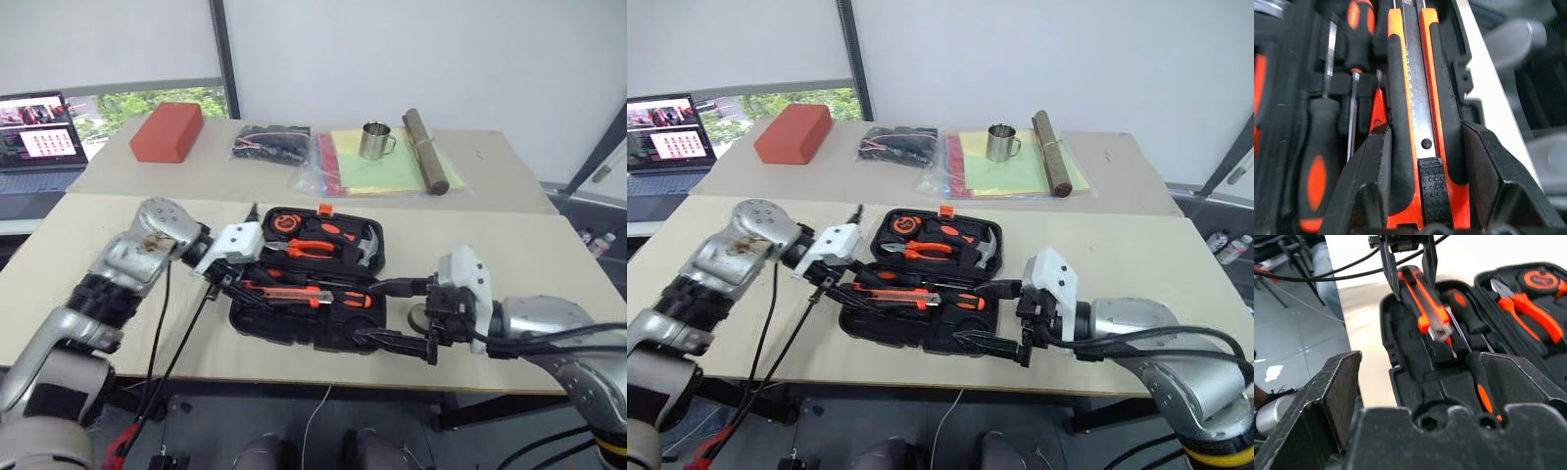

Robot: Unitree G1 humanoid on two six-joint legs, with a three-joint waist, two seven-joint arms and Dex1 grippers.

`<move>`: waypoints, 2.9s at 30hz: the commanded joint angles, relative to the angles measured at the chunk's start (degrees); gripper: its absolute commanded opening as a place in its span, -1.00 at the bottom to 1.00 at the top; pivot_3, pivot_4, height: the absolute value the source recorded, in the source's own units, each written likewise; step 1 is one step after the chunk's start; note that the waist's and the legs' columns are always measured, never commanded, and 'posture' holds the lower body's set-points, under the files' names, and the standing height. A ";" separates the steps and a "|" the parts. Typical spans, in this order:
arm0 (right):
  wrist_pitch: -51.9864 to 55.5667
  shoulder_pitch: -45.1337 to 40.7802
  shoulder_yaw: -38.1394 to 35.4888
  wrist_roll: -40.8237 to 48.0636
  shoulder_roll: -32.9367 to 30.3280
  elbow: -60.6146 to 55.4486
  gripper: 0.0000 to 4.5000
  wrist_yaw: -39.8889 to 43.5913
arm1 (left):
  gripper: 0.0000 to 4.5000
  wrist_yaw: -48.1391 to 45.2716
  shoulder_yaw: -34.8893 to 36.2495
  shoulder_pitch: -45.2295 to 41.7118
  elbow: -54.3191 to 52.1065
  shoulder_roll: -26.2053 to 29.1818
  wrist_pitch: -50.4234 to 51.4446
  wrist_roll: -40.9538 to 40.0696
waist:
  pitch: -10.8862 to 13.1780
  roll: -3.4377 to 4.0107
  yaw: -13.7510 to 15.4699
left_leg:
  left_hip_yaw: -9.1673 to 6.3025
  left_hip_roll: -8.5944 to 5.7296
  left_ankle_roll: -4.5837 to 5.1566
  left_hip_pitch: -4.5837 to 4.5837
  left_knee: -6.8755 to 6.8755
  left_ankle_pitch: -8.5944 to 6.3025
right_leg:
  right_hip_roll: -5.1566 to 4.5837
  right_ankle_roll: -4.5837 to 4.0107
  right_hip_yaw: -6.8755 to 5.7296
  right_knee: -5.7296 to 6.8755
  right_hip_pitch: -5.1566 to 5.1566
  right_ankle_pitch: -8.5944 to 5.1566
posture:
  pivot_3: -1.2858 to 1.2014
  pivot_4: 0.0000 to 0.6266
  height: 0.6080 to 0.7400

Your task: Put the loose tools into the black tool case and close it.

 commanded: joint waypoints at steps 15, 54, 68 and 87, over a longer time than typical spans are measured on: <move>0.79 5.53 -5.41 4.65 1.63 -6.46 1.00 -9.63 | 0.77 -0.38 -2.59 -4.71 3.39 -4.99 2.27 -0.23 | 0.00 -0.01 0.53 | -0.30 0.01 0.23 -0.24 0.46 -0.07 | -0.01 0.10 0.01 0.00 0.07 -0.02 | 0.03 -0.52 0.94; 0.69 5.37 -6.20 6.53 0.52 -5.14 1.00 -8.80 | -0.97 -0.38 -7.54 -7.28 7.07 4.29 -4.41 -7.70 | 0.01 -0.03 0.71 | -0.39 0.00 0.34 -0.35 0.72 -0.12 | -0.03 0.25 -0.03 0.05 0.12 -0.03 | 0.03 -0.52 0.94; 0.36 4.86 -5.41 5.77 0.98 -4.32 1.00 -9.88 | -0.97 -0.37 -9.35 -2.86 10.73 -4.92 -19.77 8.88 | 0.00 -0.04 0.57 | -0.35 0.00 0.40 -0.24 0.74 -0.16 | 0.01 0.14 0.00 0.05 0.19 0.03 | 0.03 -0.52 0.94; 0.16 6.25 -5.45 5.45 1.25 -4.43 1.00 -10.40 | -0.97 -0.38 -7.15 0.19 6.91 -6.31 -22.00 15.98 | -0.31 0.34 0.54 | -0.39 0.02 0.50 -0.15 0.83 -0.20 | -0.11 0.21 0.06 0.06 0.30 0.10 | 0.03 -0.52 0.94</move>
